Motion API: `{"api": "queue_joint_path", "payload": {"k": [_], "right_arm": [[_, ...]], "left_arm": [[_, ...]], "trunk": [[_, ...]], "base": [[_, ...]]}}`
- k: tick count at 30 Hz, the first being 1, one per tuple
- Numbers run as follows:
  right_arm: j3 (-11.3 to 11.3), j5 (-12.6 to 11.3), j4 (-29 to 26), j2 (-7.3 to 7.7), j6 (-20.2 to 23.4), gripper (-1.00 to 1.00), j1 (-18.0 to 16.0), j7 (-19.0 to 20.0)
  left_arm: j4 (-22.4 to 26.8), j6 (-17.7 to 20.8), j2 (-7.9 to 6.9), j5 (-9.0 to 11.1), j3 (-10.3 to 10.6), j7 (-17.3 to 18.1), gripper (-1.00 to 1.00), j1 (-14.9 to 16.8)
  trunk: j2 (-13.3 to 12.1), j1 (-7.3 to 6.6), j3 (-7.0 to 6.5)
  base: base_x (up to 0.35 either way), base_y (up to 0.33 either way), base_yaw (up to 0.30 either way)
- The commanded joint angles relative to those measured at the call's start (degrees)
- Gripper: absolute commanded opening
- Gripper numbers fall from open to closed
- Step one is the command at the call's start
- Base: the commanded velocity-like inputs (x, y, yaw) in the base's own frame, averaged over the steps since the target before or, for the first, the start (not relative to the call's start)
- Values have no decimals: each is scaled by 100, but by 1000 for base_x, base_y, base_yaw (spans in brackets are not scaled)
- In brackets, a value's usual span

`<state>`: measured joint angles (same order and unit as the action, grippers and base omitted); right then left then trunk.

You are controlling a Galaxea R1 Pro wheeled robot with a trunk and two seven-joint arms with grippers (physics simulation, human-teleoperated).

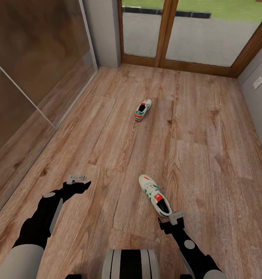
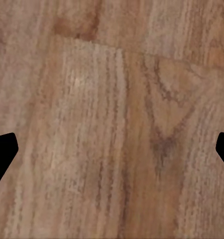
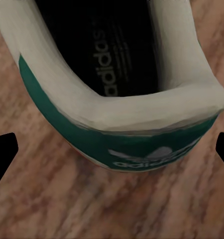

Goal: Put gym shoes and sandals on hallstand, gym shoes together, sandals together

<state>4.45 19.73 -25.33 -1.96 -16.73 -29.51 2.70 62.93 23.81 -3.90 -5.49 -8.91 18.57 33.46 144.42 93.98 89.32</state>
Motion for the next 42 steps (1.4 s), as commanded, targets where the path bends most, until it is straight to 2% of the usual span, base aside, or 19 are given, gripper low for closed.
{"api": "queue_joint_path", "payload": {"k": [1, 36, 37, 42], "right_arm": [[47, 39, 2, -7, -23, 100, -2, 28], [56, 39, 2, -7, -32, 100, -2, 28], [54, 39, 2, -7, -32, -100, -2, 28], [48, 39, 2, -7, -25, -100, -2, 28]], "left_arm": [[6, 19, 3, -58, -15, 51, 100, 2], [0, 19, 3, -57, -15, 53, 100, 2], [0, 19, 3, -57, -15, 52, 100, 2], [0, 19, 3, -57, -14, 51, 100, 2]], "trunk": [[1, -1, 3], [1, -1, 3], [1, -1, 3], [1, -1, 3]], "base": [[11, 6, 0], [39, 10, 0], [1, 0, 0], [0, 0, 0]]}}
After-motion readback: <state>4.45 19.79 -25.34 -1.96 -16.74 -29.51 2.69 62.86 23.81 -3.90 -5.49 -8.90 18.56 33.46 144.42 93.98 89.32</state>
